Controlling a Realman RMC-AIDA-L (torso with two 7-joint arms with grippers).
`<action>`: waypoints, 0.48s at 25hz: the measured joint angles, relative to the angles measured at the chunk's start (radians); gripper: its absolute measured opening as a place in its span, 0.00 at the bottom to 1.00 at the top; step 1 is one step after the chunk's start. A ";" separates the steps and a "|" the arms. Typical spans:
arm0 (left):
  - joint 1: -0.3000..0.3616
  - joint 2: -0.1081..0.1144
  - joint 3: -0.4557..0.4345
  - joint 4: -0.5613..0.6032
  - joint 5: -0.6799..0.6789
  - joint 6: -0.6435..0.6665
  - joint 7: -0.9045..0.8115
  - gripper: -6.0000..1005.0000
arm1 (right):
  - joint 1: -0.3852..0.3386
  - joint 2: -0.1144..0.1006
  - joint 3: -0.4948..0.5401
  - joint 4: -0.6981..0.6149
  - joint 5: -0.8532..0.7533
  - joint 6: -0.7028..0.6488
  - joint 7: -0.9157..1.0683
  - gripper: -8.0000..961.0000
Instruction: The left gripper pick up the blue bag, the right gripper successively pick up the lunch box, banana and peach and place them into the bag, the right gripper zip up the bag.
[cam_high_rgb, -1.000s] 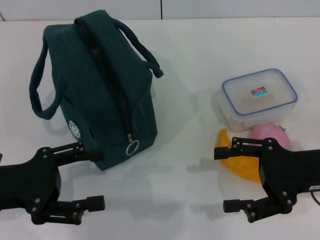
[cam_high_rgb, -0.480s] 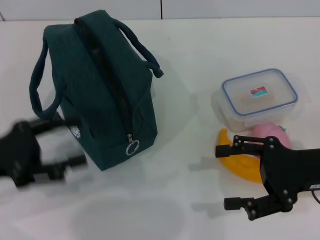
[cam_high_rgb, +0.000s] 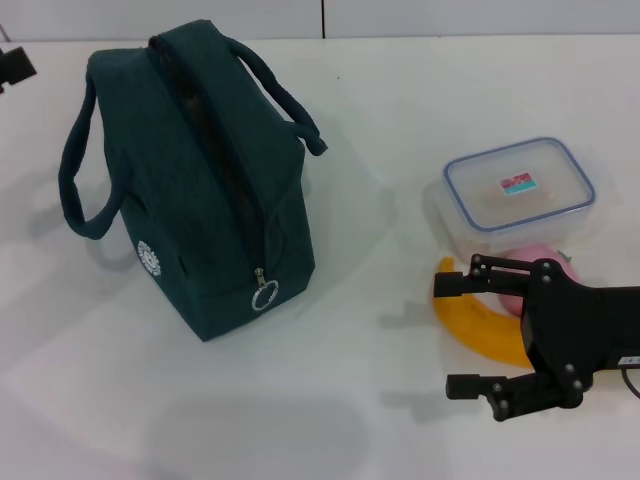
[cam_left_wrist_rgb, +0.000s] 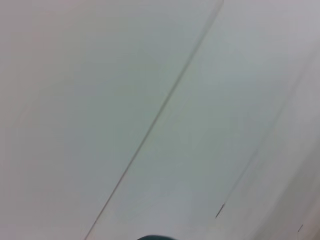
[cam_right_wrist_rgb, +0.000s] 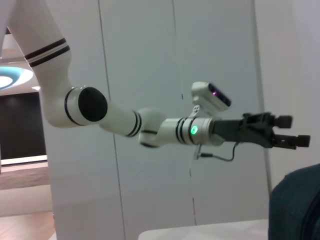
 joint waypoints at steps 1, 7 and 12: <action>-0.013 0.004 0.000 0.018 0.020 -0.008 -0.042 0.84 | 0.000 0.000 0.000 0.002 0.000 0.002 0.000 0.91; -0.110 0.022 0.022 0.217 0.275 -0.001 -0.475 0.84 | 0.000 -0.001 0.002 0.004 0.005 0.008 -0.001 0.91; -0.122 0.005 0.105 0.374 0.321 0.026 -0.691 0.83 | -0.007 -0.002 0.002 0.008 0.012 0.025 -0.002 0.91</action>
